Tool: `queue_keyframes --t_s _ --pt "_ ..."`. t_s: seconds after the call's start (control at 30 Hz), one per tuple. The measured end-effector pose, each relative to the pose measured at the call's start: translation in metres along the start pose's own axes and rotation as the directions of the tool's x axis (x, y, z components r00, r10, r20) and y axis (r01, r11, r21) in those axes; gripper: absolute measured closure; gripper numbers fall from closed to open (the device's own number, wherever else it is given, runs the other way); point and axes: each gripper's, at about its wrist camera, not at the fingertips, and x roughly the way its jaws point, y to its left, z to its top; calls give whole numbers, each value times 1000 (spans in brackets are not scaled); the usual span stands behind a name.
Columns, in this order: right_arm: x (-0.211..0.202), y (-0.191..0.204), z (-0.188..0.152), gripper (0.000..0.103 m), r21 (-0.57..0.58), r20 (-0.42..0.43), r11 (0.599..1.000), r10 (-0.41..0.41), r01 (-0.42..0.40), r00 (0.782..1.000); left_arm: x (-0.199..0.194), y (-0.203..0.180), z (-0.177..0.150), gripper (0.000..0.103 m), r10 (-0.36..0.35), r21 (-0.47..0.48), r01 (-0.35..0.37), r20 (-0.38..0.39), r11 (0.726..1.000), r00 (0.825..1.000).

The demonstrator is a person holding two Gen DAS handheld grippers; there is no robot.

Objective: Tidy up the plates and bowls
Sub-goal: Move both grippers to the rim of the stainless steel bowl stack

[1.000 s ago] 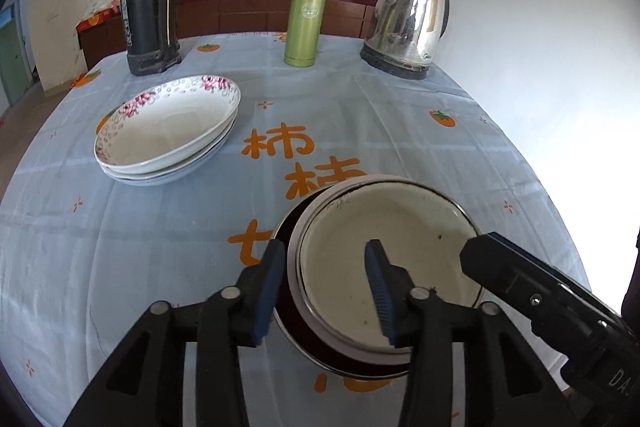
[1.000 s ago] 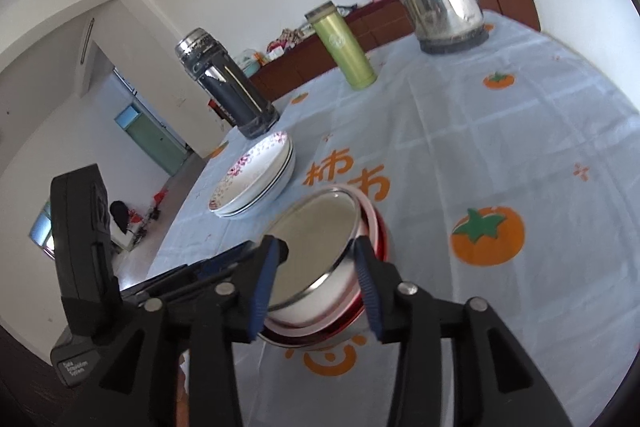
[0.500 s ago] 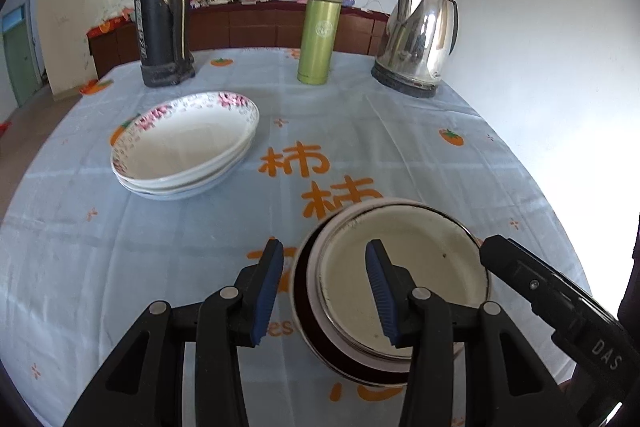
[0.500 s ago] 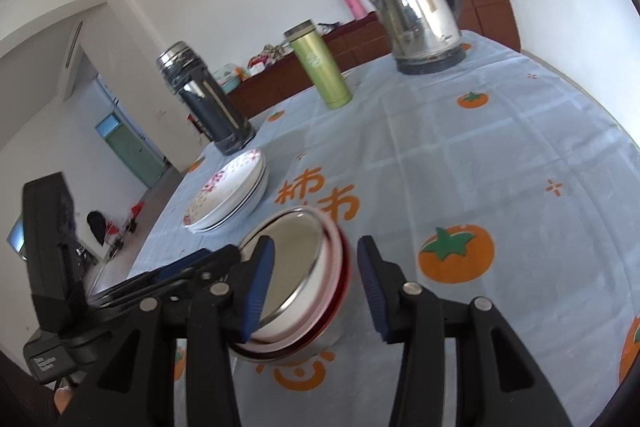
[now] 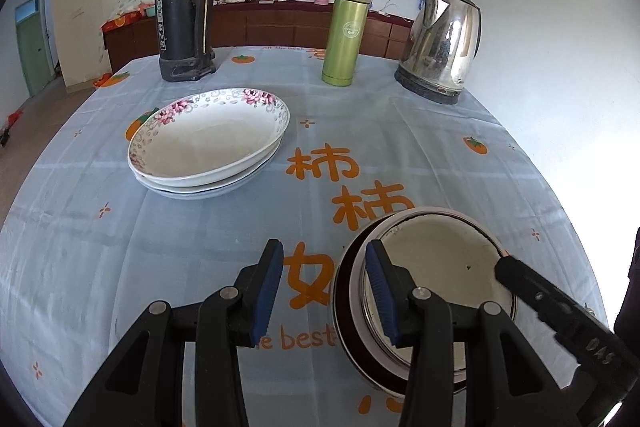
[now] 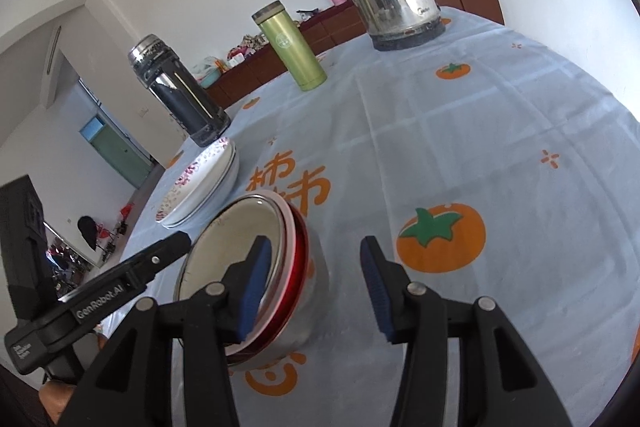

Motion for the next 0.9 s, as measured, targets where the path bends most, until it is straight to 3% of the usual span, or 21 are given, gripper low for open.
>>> queue_keyframes --t_s 0.3,0.4,0.6,0.73,0.9 --pt "-21 -5 4 44 13 148 1000 -4 2 989 -9 3 2 57 5 8 -5 97 1000 995" --pt "-27 -9 4 30 16 207 999 -51 49 977 -11 3 2 57 7 17 -10 128 1000 992" --pt "-41 -2 4 12 -36 314 988 -132 151 940 -5 11 2 57 21 5 -22 119 1000 993" --pt "-40 0 3 12 -58 314 983 -147 174 938 -6 16 1 57 -5 -6 6 113 1000 994" --pt "-37 -4 1 12 -40 294 987 -139 158 946 -7 11 -2 57 7 56 -15 131 998 991"
